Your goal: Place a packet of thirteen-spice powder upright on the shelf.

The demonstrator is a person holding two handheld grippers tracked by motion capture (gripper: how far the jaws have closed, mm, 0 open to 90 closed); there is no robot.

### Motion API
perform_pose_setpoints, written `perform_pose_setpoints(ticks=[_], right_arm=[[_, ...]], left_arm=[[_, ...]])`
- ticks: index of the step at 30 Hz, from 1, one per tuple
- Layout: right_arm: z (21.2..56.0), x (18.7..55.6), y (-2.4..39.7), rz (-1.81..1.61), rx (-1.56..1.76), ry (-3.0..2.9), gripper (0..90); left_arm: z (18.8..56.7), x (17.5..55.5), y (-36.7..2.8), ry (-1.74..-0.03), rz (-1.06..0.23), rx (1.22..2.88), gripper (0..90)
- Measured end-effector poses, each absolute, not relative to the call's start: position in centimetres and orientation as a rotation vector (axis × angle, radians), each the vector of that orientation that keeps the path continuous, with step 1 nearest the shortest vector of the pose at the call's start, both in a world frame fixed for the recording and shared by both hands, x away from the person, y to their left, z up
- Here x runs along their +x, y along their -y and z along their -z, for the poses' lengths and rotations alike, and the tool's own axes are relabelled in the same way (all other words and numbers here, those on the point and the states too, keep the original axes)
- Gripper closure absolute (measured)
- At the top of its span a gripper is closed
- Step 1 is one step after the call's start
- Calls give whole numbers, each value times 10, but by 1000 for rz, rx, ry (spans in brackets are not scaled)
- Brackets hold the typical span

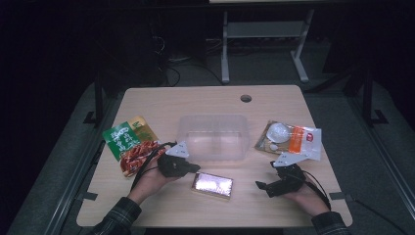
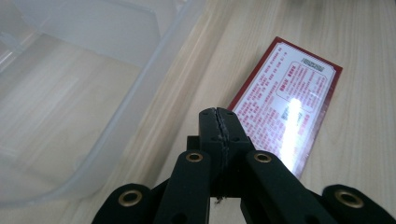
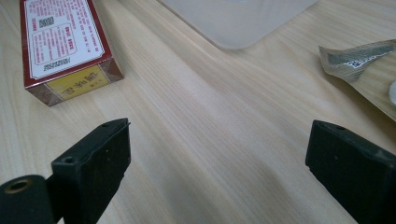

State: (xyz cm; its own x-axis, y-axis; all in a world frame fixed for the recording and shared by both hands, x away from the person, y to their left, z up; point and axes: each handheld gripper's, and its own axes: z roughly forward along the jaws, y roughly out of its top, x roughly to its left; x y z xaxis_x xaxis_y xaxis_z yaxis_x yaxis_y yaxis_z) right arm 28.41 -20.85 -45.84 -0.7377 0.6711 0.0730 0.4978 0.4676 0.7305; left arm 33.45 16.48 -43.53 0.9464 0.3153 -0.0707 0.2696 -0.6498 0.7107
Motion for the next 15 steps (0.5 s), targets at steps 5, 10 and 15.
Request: perform_pose_setpoints(ticks=[5, 10, 15], right_arm=[[459, 285, 209, -1128, 1012, -2492, 61], [459, 285, 210, -1131, 1000, -2495, 61], [459, 286, 209, -1135, 1000, -2497, 61]], left_arm=[[440, 341, -158, -405, -74, 2319, 896], [445, 343, -154, -412, -86, 2333, 896], [447, 343, -154, -415, -88, 2352, 896]])
